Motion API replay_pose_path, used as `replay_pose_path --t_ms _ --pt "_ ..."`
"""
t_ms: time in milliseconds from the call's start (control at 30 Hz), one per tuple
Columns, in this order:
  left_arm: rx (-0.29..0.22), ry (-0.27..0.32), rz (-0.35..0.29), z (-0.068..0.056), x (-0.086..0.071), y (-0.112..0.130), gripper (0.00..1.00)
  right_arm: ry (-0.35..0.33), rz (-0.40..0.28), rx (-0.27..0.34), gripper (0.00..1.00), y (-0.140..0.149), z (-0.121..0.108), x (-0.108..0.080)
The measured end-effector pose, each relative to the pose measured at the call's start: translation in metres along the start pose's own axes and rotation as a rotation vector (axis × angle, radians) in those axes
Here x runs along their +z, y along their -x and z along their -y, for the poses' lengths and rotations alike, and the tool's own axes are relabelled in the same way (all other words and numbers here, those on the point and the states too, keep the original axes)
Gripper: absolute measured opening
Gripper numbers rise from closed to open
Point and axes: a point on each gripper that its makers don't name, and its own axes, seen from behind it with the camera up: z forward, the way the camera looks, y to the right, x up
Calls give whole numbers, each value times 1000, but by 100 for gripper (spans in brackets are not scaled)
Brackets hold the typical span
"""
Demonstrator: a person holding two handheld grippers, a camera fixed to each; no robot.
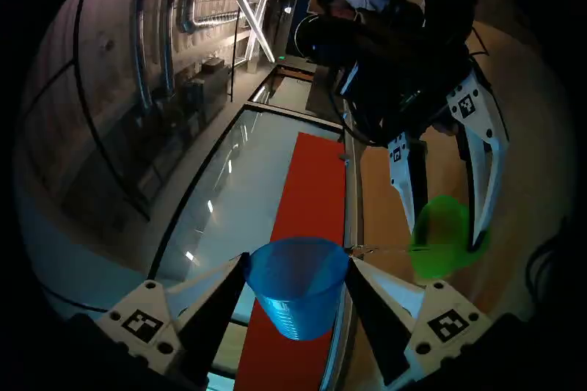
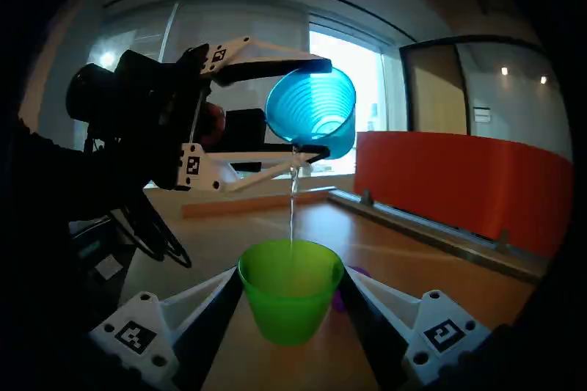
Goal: Pour water
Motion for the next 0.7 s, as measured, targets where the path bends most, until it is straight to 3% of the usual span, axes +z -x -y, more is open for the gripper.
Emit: replay_pose_path --t_ms 700 --pt "29 -11 -2 5 -1 -5 90 -3 -4 -12 91 -4 2 -1"
